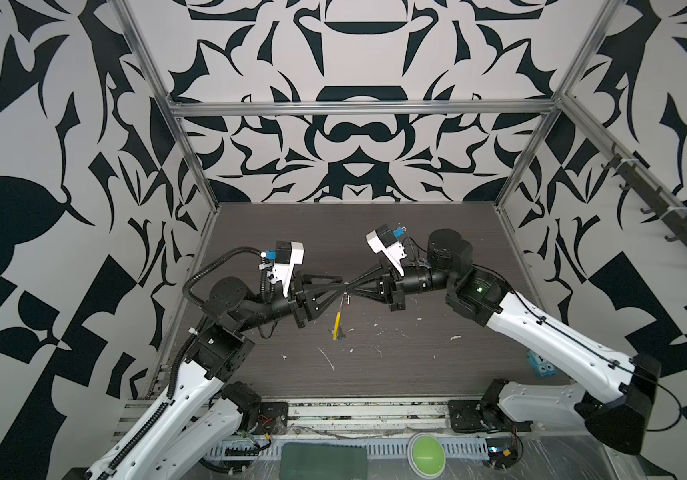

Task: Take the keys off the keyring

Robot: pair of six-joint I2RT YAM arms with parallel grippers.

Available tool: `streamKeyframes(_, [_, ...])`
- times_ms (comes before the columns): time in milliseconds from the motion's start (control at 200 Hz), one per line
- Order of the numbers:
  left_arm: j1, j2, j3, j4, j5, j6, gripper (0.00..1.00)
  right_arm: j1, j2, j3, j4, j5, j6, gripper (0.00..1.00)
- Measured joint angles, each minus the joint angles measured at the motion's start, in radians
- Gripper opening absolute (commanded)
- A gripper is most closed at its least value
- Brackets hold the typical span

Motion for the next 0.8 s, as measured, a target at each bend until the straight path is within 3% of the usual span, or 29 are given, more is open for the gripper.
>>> streamKeyframes(55, [0.000,-0.001,0.008,-0.037,-0.001,0.005,0.45,0.003,0.000,0.031,-0.089,0.031,-0.037,0.00])
streamKeyframes(195, [0.000,0.025,0.082,-0.166,0.013,0.049,0.31,0.006,0.002,0.121,-0.307,0.104,-0.136,0.00])
streamKeyframes(430, [0.000,0.117,0.209,-0.340,0.080,0.121,0.32,0.025,0.055,0.297,-0.613,0.192,-0.282,0.00])
streamKeyframes(620, [0.000,0.172,0.224,-0.407,0.126,0.155,0.25,0.066,0.103,0.362,-0.759,0.243,-0.349,0.00])
streamKeyframes(800, [0.000,0.211,0.235,-0.422,0.182,0.167,0.25,0.085,0.118,0.386,-0.811,0.279,-0.371,0.00])
